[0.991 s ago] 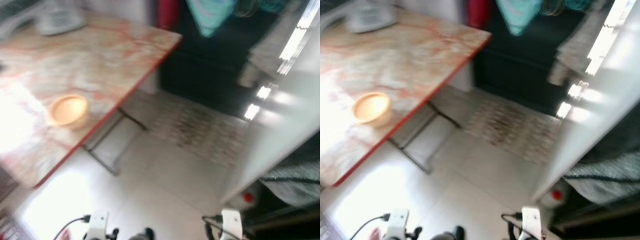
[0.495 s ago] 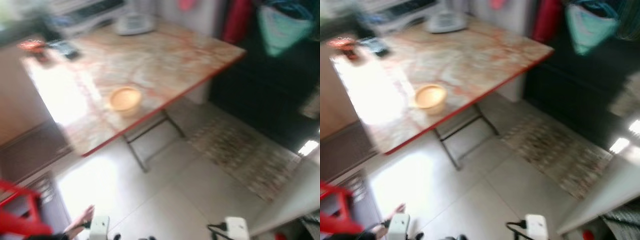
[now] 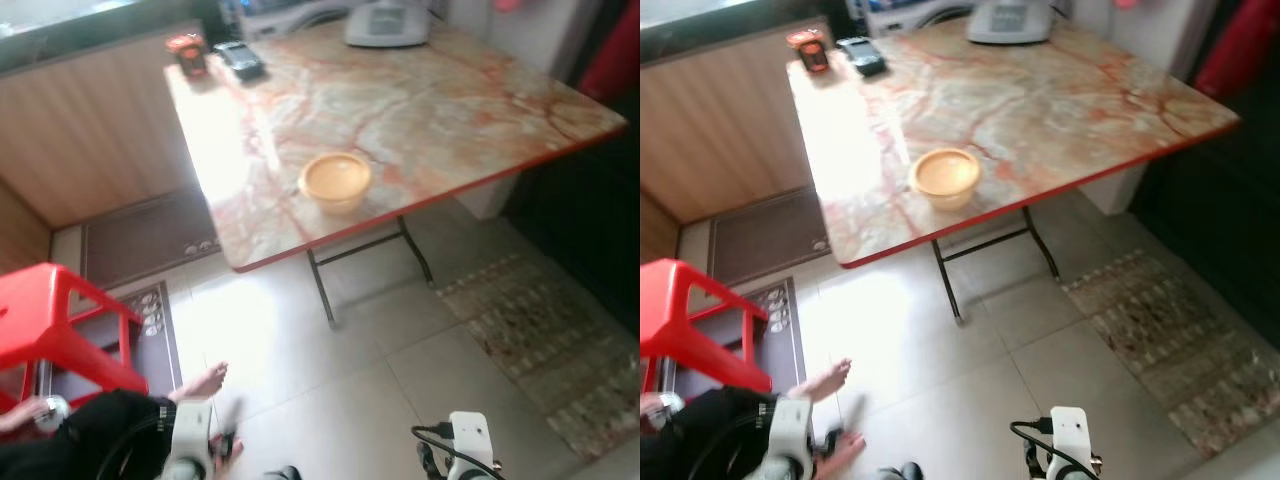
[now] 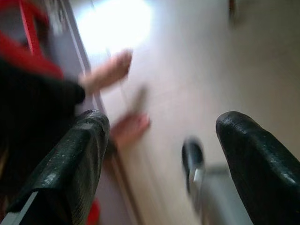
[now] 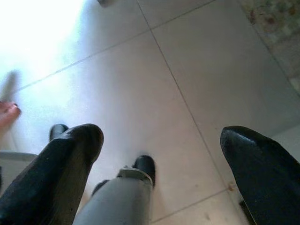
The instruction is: Restocking fridge
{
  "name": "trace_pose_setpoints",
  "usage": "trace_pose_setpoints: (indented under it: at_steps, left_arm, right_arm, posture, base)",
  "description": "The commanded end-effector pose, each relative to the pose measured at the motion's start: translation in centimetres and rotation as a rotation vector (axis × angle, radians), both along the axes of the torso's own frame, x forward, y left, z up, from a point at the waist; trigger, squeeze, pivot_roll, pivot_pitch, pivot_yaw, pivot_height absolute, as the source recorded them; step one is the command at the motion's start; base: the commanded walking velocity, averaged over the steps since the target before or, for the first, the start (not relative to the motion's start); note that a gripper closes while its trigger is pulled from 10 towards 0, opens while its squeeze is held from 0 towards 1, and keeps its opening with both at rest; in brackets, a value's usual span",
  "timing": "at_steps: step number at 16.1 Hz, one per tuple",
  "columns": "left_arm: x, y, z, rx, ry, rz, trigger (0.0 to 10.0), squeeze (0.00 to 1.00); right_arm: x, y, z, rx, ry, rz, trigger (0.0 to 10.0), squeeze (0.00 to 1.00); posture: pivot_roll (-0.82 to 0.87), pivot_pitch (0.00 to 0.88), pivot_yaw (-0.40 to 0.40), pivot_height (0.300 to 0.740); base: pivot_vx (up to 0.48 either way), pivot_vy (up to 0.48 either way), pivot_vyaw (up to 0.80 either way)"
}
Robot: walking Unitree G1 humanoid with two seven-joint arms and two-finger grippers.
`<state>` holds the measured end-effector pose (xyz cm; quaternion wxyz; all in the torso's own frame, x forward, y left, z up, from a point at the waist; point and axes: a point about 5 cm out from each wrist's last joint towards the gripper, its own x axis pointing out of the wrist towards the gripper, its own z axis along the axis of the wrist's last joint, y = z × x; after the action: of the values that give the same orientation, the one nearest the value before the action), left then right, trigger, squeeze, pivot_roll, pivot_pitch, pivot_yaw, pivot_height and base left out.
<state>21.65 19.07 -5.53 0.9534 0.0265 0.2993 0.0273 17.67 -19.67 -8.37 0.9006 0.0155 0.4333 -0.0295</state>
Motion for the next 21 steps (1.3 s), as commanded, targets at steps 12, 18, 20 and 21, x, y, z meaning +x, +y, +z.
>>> trace_pose_setpoints:
  at_steps: [12, 18, 20, 21]
  left_arm:
    - [5.7, -0.8, 15.2, 0.139, -0.901, -0.042, 10.0, 0.0]
    - [8.9, -3.8, 21.3, -0.091, -0.995, -0.124, 10.0, 0.0]
    - [9.0, -4.0, 21.7, -0.121, -0.996, -0.117, 10.0, 0.0]
    - [9.1, -4.1, 21.9, -0.136, -0.99, -0.123, 10.0, 0.0]
  right_arm:
    - [-3.3, 3.9, -1.6, 0.017, 0.047, 0.029, 10.0, 0.0]
    - [-3.4, 4.1, -1.6, 0.033, 0.026, -0.032, 10.0, 0.0]
    - [-3.4, 4.1, -1.5, 0.03, 0.025, -0.037, 10.0, 0.0]
    - [-3.3, 4.0, -1.5, 0.03, 0.023, -0.047, 10.0, 0.0]
  posture:
    - [-0.02, 0.237, 0.037, 0.74]
    - [-0.02, 0.238, 0.039, 0.74]
    - [-0.01, 0.236, 0.037, 0.74]
    - [-0.01, 0.232, 0.036, 0.74]
  base:
    - [0.0, 0.0, 0.0]
    - [0.0, 0.0, 0.0]
    - [0.249, 0.0, 0.0]
    - [0.259, 0.0, 0.0]
